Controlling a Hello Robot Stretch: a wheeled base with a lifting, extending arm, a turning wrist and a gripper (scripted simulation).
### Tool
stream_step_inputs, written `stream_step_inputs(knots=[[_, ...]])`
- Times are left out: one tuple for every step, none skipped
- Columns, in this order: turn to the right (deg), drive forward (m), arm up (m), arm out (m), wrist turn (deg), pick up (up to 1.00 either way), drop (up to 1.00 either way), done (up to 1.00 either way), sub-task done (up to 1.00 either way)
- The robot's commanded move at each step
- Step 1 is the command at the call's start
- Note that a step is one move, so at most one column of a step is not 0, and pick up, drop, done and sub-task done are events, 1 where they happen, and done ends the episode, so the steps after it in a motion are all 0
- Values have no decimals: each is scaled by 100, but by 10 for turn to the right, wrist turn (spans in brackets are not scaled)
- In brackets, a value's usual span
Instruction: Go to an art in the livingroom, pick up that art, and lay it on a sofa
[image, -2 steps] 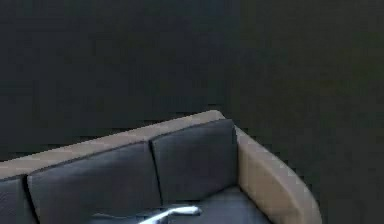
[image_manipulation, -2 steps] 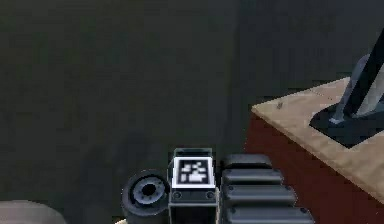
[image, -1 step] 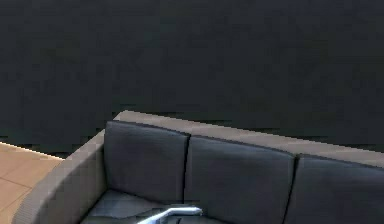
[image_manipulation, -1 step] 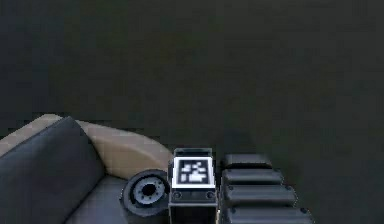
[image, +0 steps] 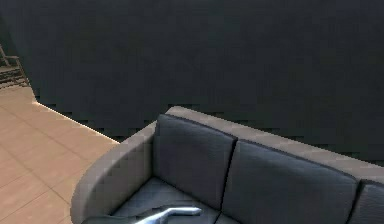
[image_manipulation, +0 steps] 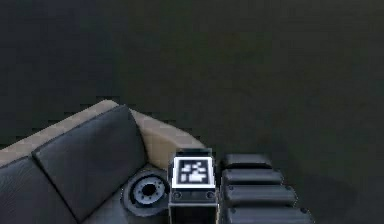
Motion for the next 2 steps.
stream_step_inputs(knots=[[0, 0, 0, 10, 0, 0, 0, 0, 0], [0, 0, 0, 0, 390, 0, 0, 0, 0]])
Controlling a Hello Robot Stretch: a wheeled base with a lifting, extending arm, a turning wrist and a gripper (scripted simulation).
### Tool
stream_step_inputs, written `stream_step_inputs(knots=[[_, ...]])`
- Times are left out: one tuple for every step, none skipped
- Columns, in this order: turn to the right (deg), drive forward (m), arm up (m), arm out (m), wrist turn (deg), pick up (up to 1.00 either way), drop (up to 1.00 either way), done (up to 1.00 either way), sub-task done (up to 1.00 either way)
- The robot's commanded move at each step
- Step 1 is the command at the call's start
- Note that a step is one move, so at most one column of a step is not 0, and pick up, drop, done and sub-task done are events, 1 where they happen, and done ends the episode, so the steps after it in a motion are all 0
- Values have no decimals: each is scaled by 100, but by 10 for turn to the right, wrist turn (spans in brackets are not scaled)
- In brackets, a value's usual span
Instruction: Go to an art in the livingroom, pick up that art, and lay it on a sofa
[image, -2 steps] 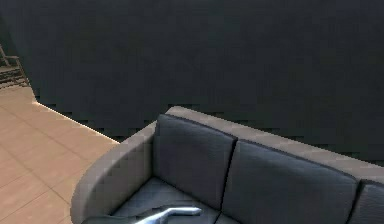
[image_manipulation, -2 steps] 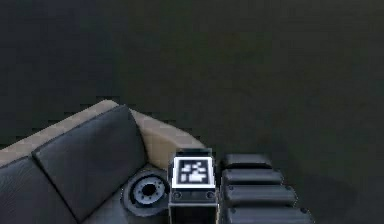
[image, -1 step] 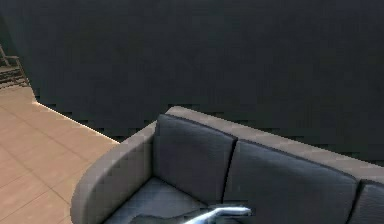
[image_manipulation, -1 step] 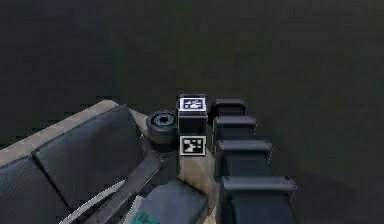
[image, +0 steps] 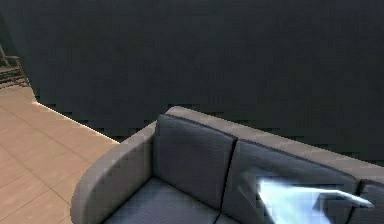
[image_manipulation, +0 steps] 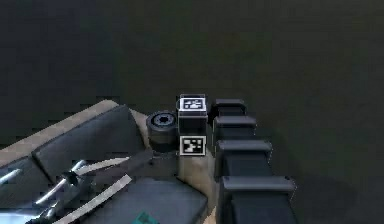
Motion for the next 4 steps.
stream_step_inputs(knots=[[0, 0, -44, 0, 0, 0, 0, 0, 0], [0, 0, -32, 0, 0, 0, 0, 0, 0], [0, 0, 0, 0, 0, 0, 100, 0, 0], [0, 0, 10, 0, 0, 0, 0, 0, 0]])
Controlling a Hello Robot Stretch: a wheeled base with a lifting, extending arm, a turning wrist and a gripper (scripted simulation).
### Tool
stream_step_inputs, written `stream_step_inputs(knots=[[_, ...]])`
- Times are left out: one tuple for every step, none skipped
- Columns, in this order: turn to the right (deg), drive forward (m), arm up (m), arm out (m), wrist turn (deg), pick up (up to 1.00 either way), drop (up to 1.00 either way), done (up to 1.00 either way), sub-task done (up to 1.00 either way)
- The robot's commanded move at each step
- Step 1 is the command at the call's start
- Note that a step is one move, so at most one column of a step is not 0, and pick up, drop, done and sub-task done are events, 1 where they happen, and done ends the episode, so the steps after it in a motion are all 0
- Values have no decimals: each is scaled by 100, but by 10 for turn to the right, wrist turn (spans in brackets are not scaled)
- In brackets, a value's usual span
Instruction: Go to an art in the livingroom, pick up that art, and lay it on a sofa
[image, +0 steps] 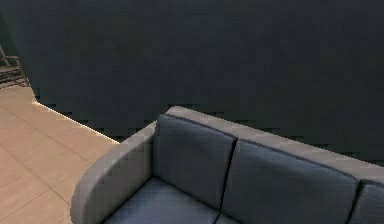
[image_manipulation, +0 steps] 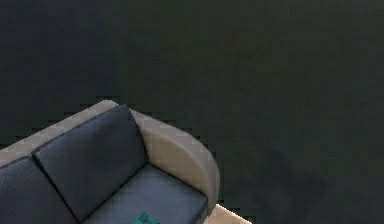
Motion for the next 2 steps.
stream_step_inputs(knots=[[0, 0, 0, -8, 0, 0, 0, 0, 0], [0, 0, 0, 0, 0, 0, 0, 100, 0]])
